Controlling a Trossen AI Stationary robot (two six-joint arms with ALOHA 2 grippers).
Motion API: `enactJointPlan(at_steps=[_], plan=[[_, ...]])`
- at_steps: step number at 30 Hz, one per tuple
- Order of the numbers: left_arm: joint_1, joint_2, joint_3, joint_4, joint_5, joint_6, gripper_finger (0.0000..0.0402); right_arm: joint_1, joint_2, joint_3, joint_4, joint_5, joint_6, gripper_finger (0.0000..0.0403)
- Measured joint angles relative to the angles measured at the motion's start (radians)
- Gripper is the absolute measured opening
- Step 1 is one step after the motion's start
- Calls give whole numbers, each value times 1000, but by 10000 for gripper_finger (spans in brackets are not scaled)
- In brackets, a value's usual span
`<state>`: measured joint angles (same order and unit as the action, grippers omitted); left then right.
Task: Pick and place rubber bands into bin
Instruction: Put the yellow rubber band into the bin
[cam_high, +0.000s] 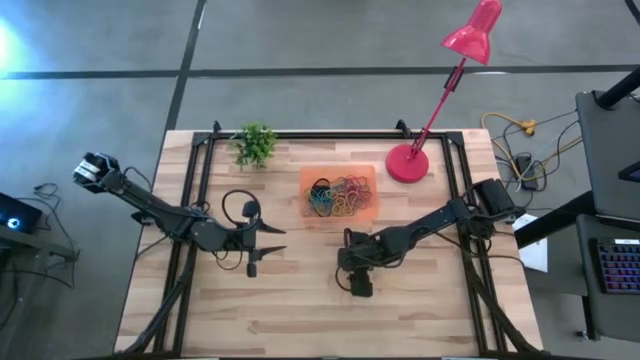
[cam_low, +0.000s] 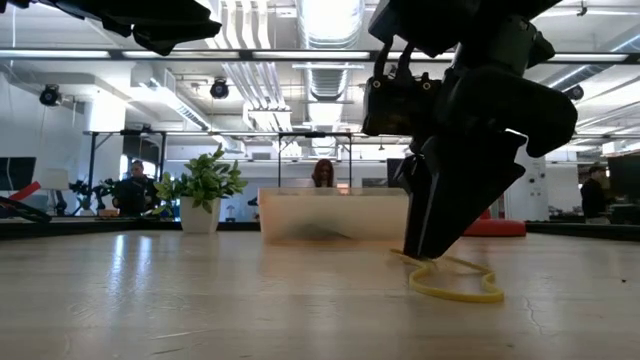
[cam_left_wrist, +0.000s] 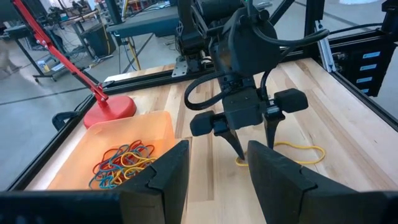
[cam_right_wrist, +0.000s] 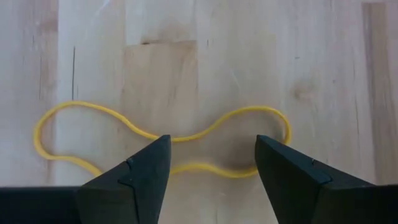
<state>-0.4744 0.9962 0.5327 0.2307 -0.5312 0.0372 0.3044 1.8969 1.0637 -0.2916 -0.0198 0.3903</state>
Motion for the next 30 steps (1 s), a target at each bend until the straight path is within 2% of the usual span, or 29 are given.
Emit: enactJointPlan(at_steps=[18, 24, 30], plan=[[0, 0, -1, -1, 0, 0, 148, 118, -4, -36, 6, -29, 131, 221], [0, 0, -5, -1, 0, 0, 148, 150, -3, -50, 20, 28, 155, 221], [0, 0, -12, 1, 0, 0, 148, 182, -2, -51, 0, 80, 93, 220]])
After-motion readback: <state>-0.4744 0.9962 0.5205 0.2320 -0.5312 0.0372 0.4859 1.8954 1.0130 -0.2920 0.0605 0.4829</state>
